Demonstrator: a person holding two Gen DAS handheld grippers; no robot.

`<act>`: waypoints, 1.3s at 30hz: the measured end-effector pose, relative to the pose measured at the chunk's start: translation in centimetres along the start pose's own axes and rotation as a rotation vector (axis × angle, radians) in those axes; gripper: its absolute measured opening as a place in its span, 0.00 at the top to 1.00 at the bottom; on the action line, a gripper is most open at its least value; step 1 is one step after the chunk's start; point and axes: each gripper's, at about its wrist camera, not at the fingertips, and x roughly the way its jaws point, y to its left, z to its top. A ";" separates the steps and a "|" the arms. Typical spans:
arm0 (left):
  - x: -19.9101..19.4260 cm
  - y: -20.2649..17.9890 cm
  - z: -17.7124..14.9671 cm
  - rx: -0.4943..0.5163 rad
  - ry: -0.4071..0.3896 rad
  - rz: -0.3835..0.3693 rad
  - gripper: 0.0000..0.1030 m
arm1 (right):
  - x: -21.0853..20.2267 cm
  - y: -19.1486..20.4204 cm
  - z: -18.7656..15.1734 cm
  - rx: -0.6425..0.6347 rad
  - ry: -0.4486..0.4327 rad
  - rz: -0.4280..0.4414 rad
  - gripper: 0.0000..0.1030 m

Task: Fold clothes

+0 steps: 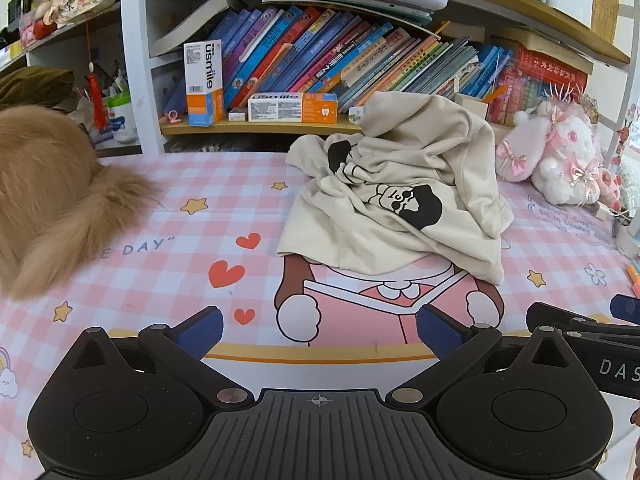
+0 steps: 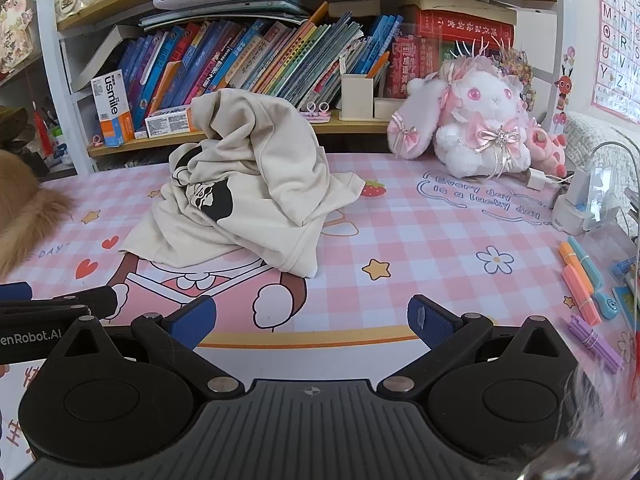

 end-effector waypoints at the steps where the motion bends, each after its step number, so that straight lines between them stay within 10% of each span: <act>1: 0.0 0.0 0.0 0.000 0.003 -0.001 0.00 | 0.0 0.0 0.0 0.001 0.001 0.000 0.00; 39: 1.0 -0.7 -0.4 0.021 -0.001 0.020 0.00 | 2.5 -1.4 -0.1 0.072 0.053 0.133 0.00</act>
